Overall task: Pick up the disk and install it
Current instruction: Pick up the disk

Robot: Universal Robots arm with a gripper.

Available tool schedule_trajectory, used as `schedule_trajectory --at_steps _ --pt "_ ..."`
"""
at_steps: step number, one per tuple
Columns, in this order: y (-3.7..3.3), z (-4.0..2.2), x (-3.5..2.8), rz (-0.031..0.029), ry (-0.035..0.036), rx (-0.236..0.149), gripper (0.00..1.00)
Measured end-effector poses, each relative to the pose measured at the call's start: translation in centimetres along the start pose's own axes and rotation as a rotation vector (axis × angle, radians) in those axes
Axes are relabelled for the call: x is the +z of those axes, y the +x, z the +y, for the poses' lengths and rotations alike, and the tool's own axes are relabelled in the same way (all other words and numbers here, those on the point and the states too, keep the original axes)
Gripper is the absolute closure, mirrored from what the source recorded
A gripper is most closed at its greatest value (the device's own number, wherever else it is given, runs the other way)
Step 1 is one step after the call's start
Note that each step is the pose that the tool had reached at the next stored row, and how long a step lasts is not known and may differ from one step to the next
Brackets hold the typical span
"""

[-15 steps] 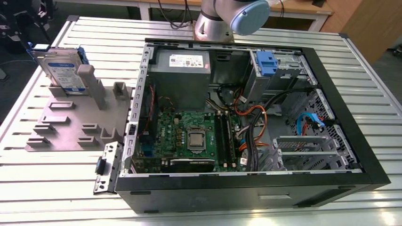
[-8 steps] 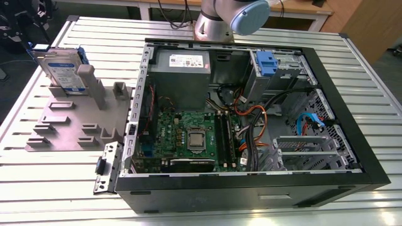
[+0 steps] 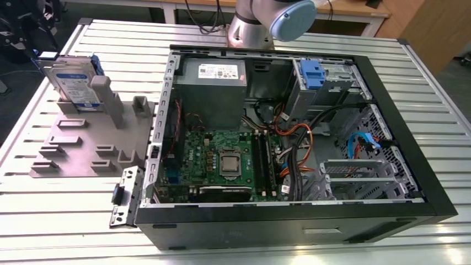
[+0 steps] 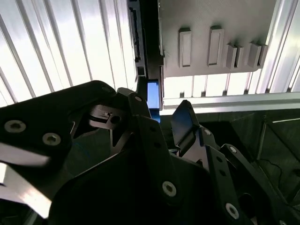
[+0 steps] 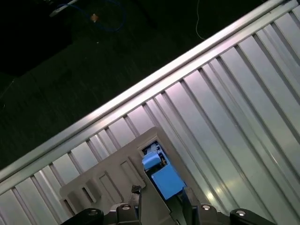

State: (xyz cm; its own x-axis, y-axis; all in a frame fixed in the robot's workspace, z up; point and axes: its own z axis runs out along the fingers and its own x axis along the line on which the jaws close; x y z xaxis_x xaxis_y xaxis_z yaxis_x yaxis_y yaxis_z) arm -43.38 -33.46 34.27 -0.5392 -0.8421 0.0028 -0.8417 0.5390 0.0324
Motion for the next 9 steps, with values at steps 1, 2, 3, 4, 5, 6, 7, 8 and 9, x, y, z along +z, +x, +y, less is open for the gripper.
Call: schedule_trajectory --at_steps 1,2,3,4,5,6,7,8,9 --pt "0.0 0.0 0.01 0.0006 0.0001 -0.018 0.53" --pt "0.0 0.0 0.03 0.0011 0.0002 -0.036 0.53" --pt "0.0 0.0 0.04 0.0017 0.0002 -0.053 0.53" --pt "0.0 0.0 0.06 0.0021 0.0003 -0.069 0.53" --pt "0.0 0.0 0.09 0.0026 0.0003 -0.083 0.53" --pt "0.0 0.0 0.12 0.003 0.0003 -0.097 0.53" --pt "0.0 0.0 0.16 0.0035 0.0004 -0.112 0.53" --pt "0.02 0.02 0.2 0.0038 0.0003 -0.122 0.53" --pt "0.09 0.14 0.24 0.0029 -0.0001 -0.124 0.53"
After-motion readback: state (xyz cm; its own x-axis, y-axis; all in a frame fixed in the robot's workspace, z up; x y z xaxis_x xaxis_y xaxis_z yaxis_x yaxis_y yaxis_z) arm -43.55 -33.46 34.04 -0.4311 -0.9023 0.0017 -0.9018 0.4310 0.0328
